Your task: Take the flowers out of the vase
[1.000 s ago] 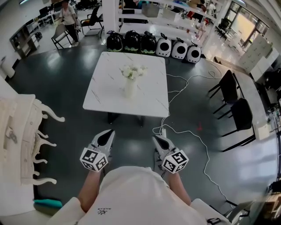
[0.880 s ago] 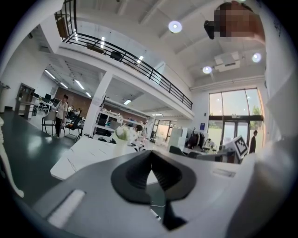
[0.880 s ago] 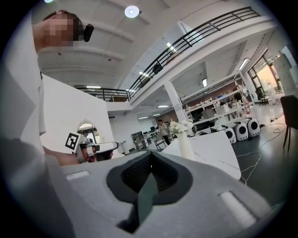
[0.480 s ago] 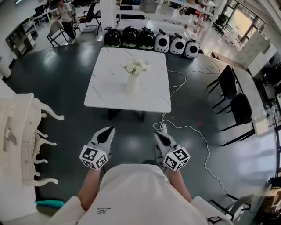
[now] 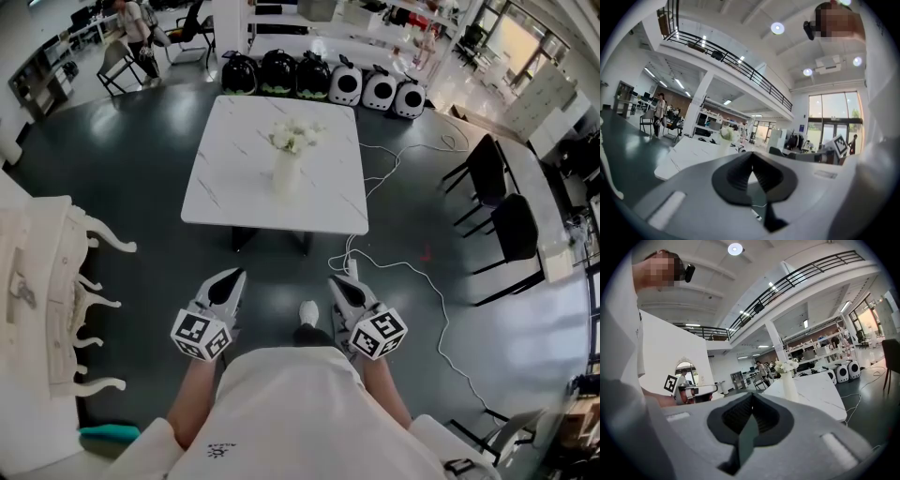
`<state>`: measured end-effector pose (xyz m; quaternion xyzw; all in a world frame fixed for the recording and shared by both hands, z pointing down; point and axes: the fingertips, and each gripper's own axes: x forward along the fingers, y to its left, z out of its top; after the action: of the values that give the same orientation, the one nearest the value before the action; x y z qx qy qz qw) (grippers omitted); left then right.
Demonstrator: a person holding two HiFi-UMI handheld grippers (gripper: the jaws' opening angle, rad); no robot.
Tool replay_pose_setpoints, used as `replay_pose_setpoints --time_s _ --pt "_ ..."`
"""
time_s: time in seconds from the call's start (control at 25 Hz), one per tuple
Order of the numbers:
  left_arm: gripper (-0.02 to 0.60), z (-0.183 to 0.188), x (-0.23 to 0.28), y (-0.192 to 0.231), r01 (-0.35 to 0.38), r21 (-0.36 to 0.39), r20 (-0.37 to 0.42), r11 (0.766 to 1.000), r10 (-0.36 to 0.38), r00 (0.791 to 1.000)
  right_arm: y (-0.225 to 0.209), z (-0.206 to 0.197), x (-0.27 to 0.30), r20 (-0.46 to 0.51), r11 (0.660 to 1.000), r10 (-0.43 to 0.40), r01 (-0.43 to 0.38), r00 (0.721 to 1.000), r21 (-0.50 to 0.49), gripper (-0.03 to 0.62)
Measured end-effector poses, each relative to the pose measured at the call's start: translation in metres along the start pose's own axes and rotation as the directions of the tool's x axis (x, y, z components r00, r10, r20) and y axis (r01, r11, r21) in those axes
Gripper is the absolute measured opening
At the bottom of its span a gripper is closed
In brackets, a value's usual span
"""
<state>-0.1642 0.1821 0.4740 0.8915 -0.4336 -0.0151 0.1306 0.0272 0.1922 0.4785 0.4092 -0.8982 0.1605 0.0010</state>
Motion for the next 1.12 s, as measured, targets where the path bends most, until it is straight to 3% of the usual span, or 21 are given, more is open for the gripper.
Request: replay_pose_setpoints --time_s 0.68,1.12 --pt "-0.011 0.011 0.062 0.025 -0.039 0.030 -0.015 0.999 0.040 0.999 -0.065 0.025 0.045 0.026 0.998 0.045 -0.046 0.999 0.031 0.000" --pt "-0.011 0.022 0.135 0.039 -0.090 0.032 -0.023 0.995 0.090 0.996 -0.130 0.054 0.088 0.022 0.989 0.144 -0.145 0.989 0.025 0.000"
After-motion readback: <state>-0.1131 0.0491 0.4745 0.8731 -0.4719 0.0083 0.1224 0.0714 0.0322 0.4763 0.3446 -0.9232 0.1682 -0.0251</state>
